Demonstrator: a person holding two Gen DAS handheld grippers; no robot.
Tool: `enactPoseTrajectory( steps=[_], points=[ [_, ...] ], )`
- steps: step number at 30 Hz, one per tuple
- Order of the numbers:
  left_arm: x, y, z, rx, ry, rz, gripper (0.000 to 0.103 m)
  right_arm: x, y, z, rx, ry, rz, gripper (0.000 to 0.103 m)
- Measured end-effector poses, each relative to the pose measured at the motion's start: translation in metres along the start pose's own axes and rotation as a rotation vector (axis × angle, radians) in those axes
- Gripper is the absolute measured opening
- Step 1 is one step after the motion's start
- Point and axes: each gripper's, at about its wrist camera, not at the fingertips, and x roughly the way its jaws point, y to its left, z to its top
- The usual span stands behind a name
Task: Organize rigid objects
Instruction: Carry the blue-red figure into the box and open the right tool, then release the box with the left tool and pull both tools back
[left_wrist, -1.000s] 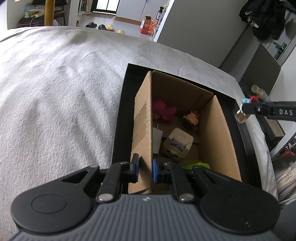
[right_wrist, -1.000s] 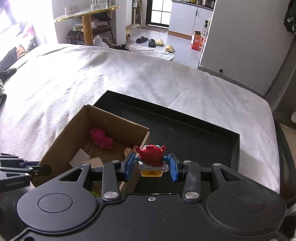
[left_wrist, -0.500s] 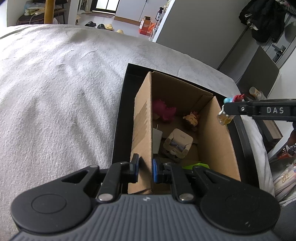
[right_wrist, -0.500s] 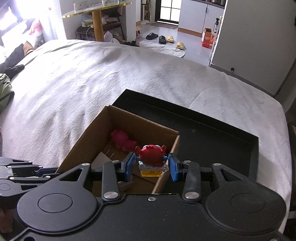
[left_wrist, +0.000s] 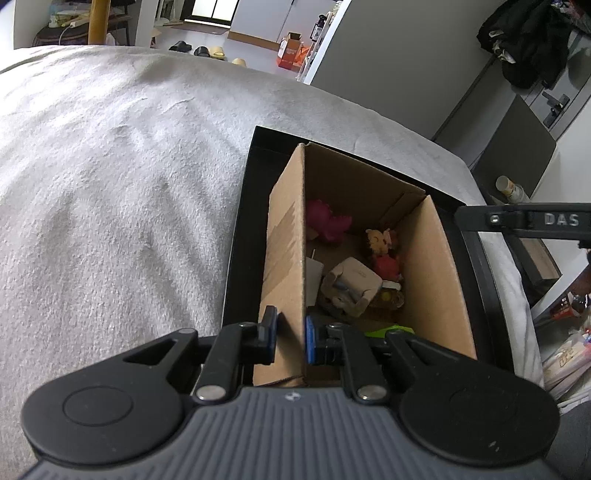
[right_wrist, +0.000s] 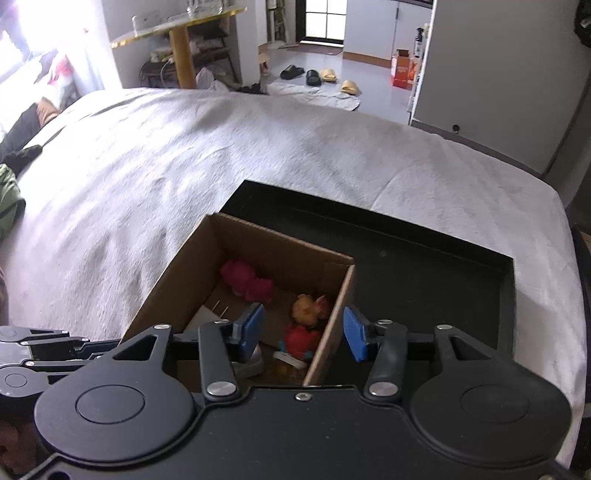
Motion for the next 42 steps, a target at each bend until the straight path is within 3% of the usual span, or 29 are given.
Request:
enactPoseTrajectory(
  steps=[9, 18, 26, 32, 37, 42],
  points=[
    [-0.001, -0.003, 0.002, 0.0, 0.013, 0.011, 0.014, -0.013, -0.017, -0.014, 0.043, -0.018, -0.007, 0.051],
    [-0.002, -0.01, 0.009, 0.004, 0.056, 0.05, 0.014, -0.025, -0.038, -0.028, 0.124, -0.039, 0.009, 0.061],
    [-0.012, -0.02, 0.014, -0.003, 0.097, 0.091, 0.015, -0.034, -0.059, -0.042, 0.224, -0.055, 0.027, 0.083],
    [-0.025, -0.035, 0.024, 0.019, 0.115, 0.114, 0.018, -0.042, -0.072, -0.054, 0.292, -0.067, 0.042, 0.091],
    [-0.038, -0.054, 0.029, 0.058, 0.12, 0.124, 0.045, -0.052, -0.078, -0.062, 0.326, -0.083, 0.062, 0.103],
    [-0.055, -0.073, 0.033, 0.07, 0.105, 0.125, 0.069, -0.063, -0.083, -0.069, 0.364, -0.091, 0.083, 0.103]
  ],
)
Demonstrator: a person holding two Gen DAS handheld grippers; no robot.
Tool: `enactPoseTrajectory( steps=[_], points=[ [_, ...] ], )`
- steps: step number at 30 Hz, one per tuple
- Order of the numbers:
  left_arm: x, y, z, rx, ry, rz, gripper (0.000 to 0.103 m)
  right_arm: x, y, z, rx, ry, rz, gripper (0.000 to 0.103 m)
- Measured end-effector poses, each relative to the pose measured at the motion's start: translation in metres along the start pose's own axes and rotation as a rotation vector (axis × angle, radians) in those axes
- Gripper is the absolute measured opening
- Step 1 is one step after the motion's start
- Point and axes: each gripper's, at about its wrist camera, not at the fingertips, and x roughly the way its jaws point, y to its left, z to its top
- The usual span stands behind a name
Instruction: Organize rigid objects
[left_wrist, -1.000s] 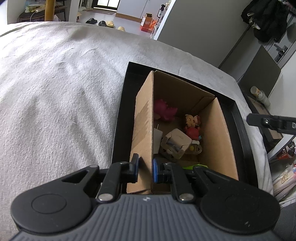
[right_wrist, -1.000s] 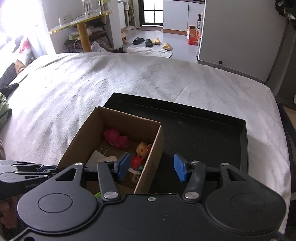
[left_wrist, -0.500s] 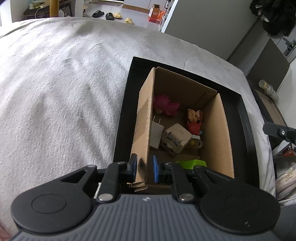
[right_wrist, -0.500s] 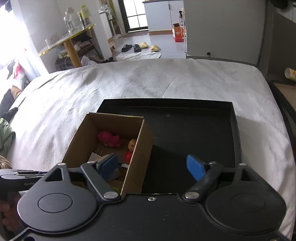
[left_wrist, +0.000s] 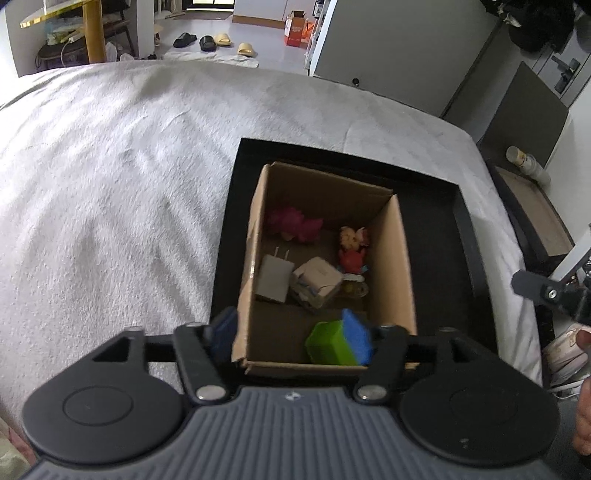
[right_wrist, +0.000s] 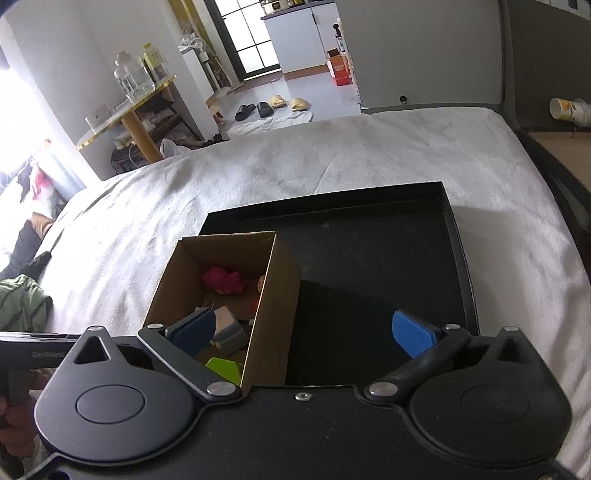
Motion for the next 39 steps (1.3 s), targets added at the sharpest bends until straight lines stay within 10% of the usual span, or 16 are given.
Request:
enactPoseTrajectory(
  steps=[10, 39],
  points=[
    [-0.034, -0.028, -0.005, 0.048, -0.013, -0.001, 0.092, -0.032, 0.004, -0.008, 0.004, -0.028, 0.026, 0.103],
    [-0.134, -0.044, -0.039, 0.086, -0.162, -0.08, 0.101, -0.12, 0.021, -0.039, 0.098, -0.099, -0.018, 0.103]
  ],
)
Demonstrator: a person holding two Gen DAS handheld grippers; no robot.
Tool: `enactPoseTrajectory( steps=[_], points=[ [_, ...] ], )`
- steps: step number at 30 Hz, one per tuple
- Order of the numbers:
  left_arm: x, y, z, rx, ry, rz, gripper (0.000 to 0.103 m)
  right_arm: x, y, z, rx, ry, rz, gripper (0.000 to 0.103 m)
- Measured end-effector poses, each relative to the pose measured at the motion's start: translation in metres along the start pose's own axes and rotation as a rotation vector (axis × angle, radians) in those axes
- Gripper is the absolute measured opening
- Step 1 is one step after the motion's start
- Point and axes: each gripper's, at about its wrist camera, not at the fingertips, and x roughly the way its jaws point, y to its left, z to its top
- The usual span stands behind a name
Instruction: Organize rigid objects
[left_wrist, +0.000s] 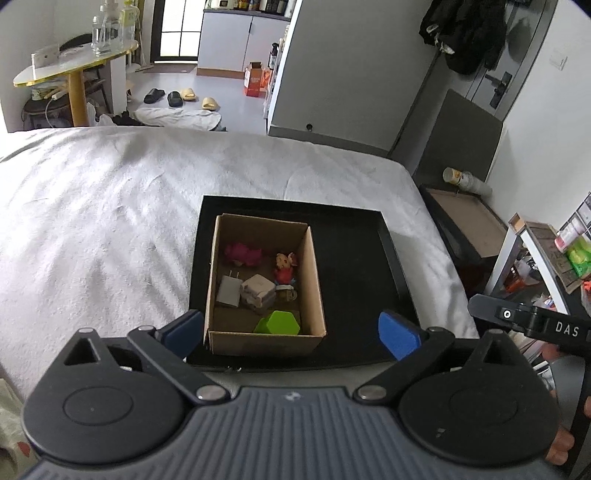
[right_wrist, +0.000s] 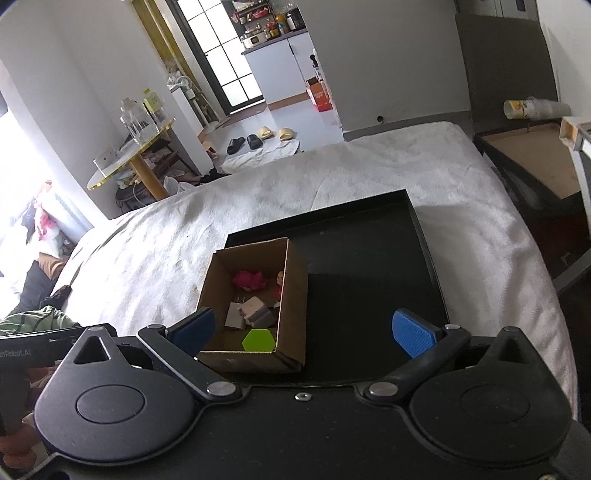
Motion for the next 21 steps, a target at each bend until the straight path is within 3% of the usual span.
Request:
enactPoseTrajectory(
  steps=[5, 21],
  points=[
    [-0.013, 0.003, -0.006, 0.012, -0.014, 0.024, 0.101, -0.015, 0.007, -0.002, -0.002, -0.018, -0.008, 0.103],
    [-0.037, -0.001, -0.023, 0.025, -0.024, -0.006, 0.101, -0.043, 0.014, -0.014, 0.001, -0.014, -0.038, 0.103]
  ],
)
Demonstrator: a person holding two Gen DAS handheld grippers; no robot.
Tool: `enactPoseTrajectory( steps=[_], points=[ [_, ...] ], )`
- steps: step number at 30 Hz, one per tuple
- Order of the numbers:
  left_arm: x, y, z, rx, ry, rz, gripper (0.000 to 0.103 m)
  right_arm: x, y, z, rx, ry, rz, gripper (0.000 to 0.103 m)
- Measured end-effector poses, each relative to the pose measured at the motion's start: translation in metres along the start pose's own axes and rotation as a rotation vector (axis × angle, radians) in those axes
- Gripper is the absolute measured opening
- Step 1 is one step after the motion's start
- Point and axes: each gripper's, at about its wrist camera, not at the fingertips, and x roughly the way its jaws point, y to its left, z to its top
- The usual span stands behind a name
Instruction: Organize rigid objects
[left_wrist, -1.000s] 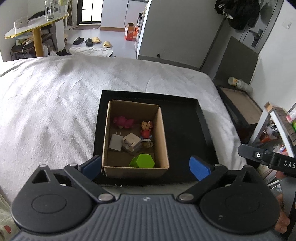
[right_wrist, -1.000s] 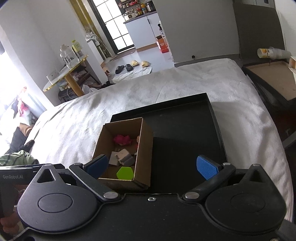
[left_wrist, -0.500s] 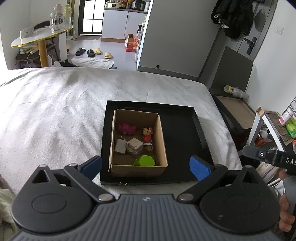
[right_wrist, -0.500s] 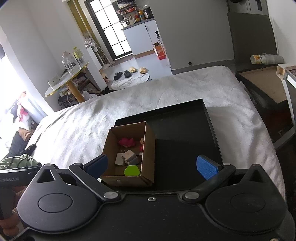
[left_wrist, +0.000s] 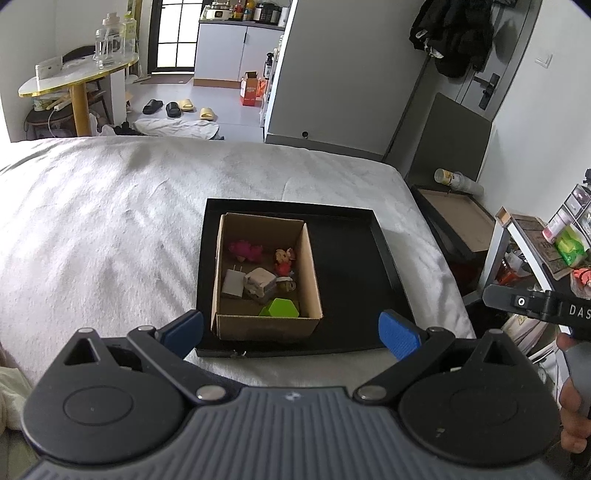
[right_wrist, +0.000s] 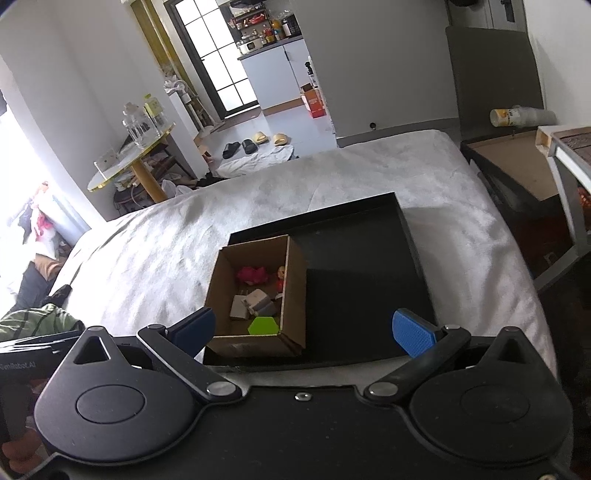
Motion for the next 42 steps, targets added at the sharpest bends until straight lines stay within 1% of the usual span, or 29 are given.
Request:
enactPoseTrajectory(
  steps=[7, 13, 22, 32, 42],
  points=[
    [-0.007, -0.006, -0.008, 0.024, 0.007, 0.007, 0.101, -0.012, 0.002, -0.004, -0.017, 0.008, -0.021, 0.103],
    [-0.012, -0.007, -0.011, 0.031, 0.012, 0.009, 0.101, -0.018, 0.009, -0.007, -0.039, 0.011, 0.002, 0.103],
    [-0.024, -0.005, -0.011, 0.042, -0.016, 0.051, 0.101, -0.023, 0.018, -0.006, -0.058, 0.017, 0.013, 0.103],
    [-0.027, -0.007, -0.01, 0.045, -0.019, 0.038, 0.101, -0.026, 0.023, -0.006, -0.072, 0.008, 0.015, 0.103],
    [-0.027, -0.007, -0.01, 0.048, -0.025, 0.039, 0.101, -0.025, 0.023, -0.005, -0.07, 0.006, 0.019, 0.103]
  ],
)
